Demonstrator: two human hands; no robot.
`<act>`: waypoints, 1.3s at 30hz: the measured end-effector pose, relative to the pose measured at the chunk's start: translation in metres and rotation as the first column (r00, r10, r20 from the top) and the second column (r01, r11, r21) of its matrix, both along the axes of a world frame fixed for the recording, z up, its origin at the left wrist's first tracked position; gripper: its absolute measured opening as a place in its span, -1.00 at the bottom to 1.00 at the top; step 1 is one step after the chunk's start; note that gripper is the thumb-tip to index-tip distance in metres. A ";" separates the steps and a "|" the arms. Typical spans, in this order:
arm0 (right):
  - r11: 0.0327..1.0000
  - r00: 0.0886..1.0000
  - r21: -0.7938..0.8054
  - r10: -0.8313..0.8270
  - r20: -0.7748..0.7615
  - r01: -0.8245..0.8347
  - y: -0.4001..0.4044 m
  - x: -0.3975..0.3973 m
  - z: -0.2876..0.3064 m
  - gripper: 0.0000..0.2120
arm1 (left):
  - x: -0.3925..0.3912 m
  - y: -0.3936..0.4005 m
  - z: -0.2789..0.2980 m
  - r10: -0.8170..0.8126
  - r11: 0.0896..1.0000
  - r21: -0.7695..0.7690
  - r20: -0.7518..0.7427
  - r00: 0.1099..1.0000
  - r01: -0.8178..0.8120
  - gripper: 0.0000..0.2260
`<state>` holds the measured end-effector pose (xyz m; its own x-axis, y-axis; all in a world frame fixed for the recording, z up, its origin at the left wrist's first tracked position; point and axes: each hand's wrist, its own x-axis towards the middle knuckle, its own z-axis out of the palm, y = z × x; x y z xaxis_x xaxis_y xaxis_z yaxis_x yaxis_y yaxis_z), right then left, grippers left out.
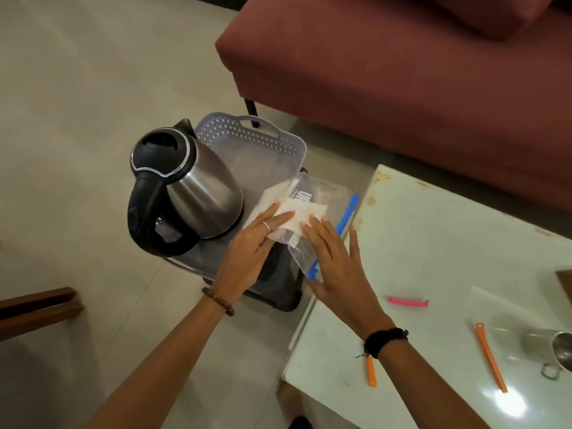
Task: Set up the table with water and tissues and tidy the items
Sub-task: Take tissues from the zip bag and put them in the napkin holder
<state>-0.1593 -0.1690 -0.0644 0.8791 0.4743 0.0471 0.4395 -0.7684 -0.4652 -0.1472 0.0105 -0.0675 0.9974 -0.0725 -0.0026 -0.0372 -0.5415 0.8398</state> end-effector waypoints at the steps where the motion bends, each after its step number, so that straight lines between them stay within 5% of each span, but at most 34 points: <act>1: 1.000 0.996 0.013 -0.007 0.087 0.006 -0.009 -0.001 0.013 -0.28 | -0.001 -0.005 0.010 -0.012 0.999 -0.040 0.006 1.000 0.012 -0.57; 7: 0.987 0.928 0.147 -0.119 0.352 0.070 -0.088 -0.018 0.090 -0.78 | -0.013 -0.064 0.071 -0.226 0.973 -0.051 -0.024 0.974 0.224 -0.65; 12: 0.925 0.947 0.203 -0.318 -0.054 0.322 -0.168 -0.055 0.129 -0.85 | -0.048 -0.153 0.119 -0.263 0.936 -0.244 -0.002 0.965 0.254 -0.59; 15: 0.924 0.945 0.197 -0.313 -0.097 0.326 -0.214 -0.078 0.129 -0.81 | -0.072 -0.207 0.127 -0.185 0.899 -0.408 -0.018 0.983 0.162 -0.70; 21: 0.849 0.902 0.328 -0.333 -0.276 0.413 -0.277 -0.116 0.136 -0.66 | -0.107 -0.297 0.118 -0.032 0.899 -0.437 -0.082 0.996 -0.007 -0.77; 32: 0.855 0.860 0.120 -0.488 -0.149 0.505 -0.364 -0.153 0.085 -0.89 | -0.123 -0.332 0.089 0.077 0.874 -0.456 -0.216 0.973 -0.170 -0.92; 36: 0.775 0.770 0.055 -0.613 -0.176 0.629 -0.374 -0.170 0.065 -0.86 | -0.135 -0.325 0.080 -0.038 0.871 -0.478 -0.296 0.954 -0.114 -0.86; 39: 0.503 0.545 0.213 -0.792 -0.274 0.838 -0.356 -0.181 0.064 -0.67 | -0.148 -0.325 0.073 -0.130 0.840 -0.537 -0.339 0.932 -0.078 -0.88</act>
